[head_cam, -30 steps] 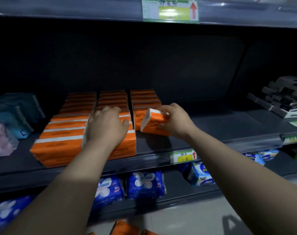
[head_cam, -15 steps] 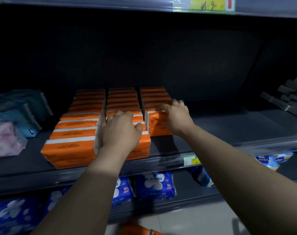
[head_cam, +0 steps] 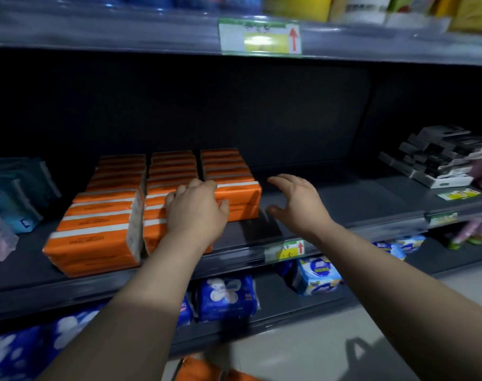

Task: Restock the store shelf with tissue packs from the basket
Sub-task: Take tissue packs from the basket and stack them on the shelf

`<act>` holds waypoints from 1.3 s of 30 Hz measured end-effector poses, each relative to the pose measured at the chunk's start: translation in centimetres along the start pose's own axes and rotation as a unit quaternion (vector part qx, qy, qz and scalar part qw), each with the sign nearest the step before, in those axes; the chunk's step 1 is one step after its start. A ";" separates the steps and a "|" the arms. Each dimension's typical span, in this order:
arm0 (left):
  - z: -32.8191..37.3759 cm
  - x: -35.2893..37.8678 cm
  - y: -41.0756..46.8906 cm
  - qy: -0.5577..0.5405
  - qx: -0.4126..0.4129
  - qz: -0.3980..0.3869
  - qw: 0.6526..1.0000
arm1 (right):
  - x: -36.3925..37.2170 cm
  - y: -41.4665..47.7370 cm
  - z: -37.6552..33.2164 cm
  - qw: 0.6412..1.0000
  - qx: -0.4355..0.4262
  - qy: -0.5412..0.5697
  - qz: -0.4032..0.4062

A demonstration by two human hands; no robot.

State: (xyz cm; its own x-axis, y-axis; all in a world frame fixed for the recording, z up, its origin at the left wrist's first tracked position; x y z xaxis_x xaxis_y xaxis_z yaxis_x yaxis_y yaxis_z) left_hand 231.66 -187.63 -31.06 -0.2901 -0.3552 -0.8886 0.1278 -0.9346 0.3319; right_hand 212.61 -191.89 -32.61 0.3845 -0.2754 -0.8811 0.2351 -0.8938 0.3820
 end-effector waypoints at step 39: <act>40.2 35.4 -31.4 0.036 0.396 -0.461 0.793 | -10.2 -47.3 37.2 0.868 0.469 -0.011 -0.164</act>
State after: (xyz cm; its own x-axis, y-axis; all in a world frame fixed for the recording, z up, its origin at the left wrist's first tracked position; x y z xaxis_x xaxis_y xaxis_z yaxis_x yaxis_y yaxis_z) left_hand 179.22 -171.59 -60.21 0.1448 0.4602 -0.8759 -0.7512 -0.5250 -0.4001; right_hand 164.38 -159.99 -52.07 0.4144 0.0508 -0.9087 -0.5049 -0.8178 -0.2760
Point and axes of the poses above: each hand's wrist, its own y-axis towards the middle knuckle, its own x-axis out of the palm, z = x × y, the point moved 4 cm from there along y, towards the middle knuckle, and after that the axes turned 1 degree about -x, right-handed, at the moved point
